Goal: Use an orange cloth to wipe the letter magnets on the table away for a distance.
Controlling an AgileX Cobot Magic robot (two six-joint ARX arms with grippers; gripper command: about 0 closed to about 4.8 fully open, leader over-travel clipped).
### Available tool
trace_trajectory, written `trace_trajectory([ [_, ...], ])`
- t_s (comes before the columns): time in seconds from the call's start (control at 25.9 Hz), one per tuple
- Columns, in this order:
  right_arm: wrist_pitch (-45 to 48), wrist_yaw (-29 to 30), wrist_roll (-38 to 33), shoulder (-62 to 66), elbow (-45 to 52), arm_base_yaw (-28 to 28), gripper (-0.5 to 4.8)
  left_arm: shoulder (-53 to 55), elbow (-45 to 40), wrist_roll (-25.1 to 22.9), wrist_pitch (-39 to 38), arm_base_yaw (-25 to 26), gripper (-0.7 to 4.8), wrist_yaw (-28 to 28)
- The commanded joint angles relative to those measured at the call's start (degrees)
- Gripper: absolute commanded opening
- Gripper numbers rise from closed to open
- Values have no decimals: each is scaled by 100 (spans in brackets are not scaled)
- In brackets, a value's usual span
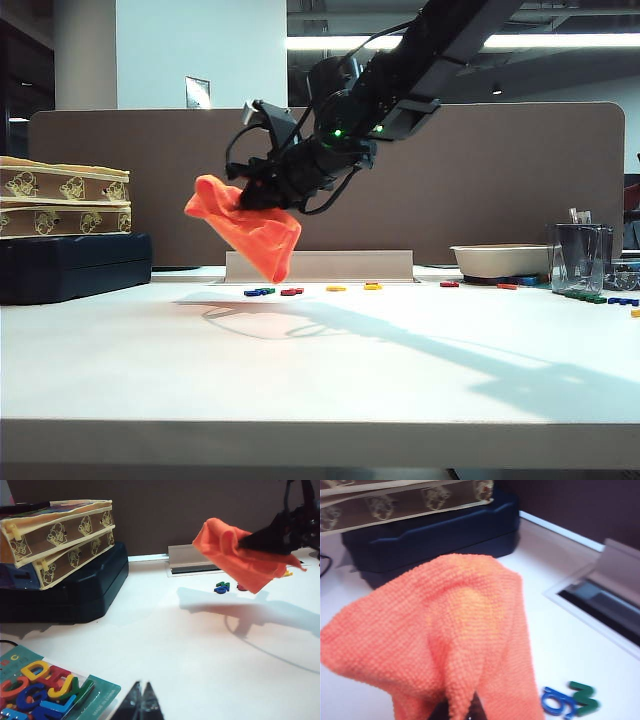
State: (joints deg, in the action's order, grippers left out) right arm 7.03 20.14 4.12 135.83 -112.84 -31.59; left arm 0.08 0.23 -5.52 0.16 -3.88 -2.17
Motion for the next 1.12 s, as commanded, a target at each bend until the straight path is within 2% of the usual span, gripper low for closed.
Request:
trace_trajectory([
  [0.04, 50, 63, -291, 157, -216, -33, -2, 2, 7, 0, 52, 11, -6, 2],
  [0.42, -492, 31, -393, 999, -1482, -52, -2, 2, 7, 0, 2, 11, -6, 2],
  [0.85, -461, -103, -413, 1478, -1665, 35, -2, 2, 7, 0, -205, 11, -6, 0],
  [1.12, -485, -376, -437, 1480, -1670, 507, -2, 2, 7, 0, -284, 11, -6, 0],
])
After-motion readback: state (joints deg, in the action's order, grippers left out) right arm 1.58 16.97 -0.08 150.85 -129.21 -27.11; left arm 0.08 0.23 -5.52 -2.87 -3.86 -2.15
